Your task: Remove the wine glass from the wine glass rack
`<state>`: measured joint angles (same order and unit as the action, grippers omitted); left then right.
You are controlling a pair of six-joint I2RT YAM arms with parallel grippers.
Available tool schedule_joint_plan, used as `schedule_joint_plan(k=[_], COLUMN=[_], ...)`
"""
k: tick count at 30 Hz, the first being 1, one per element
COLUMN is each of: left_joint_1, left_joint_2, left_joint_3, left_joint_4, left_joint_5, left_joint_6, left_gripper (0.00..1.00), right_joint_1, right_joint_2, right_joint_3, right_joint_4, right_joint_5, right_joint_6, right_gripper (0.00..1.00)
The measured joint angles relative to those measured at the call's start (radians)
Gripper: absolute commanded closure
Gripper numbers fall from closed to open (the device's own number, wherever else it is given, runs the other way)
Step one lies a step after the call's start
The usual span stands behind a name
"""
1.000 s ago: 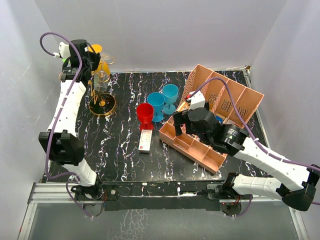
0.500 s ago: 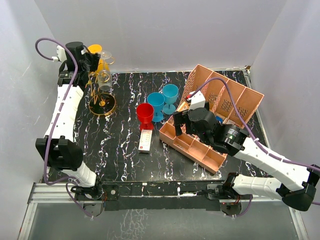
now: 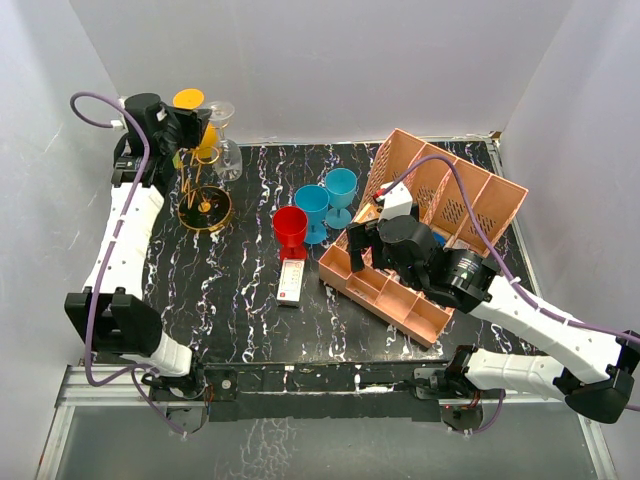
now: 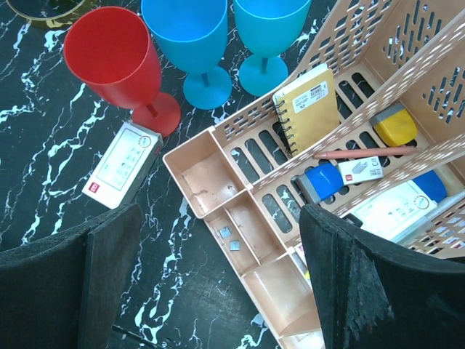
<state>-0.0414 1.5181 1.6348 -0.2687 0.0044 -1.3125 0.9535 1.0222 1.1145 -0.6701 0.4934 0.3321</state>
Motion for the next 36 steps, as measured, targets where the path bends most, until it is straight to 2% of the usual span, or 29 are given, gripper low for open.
schedule_joint_plan(k=[9,14,18,22,26,31,36], left_joint_1=[0.001,0.0,0.0,0.0,-0.003,-0.023,-0.035], left_joint_2=[-0.027,-0.064,-0.169,-0.323,-0.462,-0.634,-0.746], left_joint_3=[-0.101,-0.126,-0.204,-0.338,-0.445,-0.576,-0.686], left_joint_4=[0.204,0.324,0.46,0.635,0.742,0.855,1.007], left_joint_5=[0.269,0.427,0.548,0.653,0.737,0.787,0.8], left_joint_6=[-0.07,-0.088,-0.142,-0.237,-0.303,-0.39,-0.523], left_gripper=[1.0,1.0,1.0,1.0,1.0,1.0,1.0], right_joint_1=[0.0,0.0,0.0,0.0,0.0,0.0,0.0], right_joint_2=[0.0,0.0,-0.002,-0.008,-0.019,-0.042,-0.081], right_joint_3=[0.004,0.023,0.034,0.034,0.019,-0.097,-0.243], right_joint_4=[0.001,0.022,0.078,0.169,0.308,0.521,0.701], right_joint_5=[-0.067,-0.198,-0.328,-0.451,-0.561,-0.649,-0.669], right_joint_6=[0.049,0.079,0.121,0.198,0.298,0.457,0.601], right_gripper=[0.01,0.01,0.01,0.01,0.01,0.01,0.01])
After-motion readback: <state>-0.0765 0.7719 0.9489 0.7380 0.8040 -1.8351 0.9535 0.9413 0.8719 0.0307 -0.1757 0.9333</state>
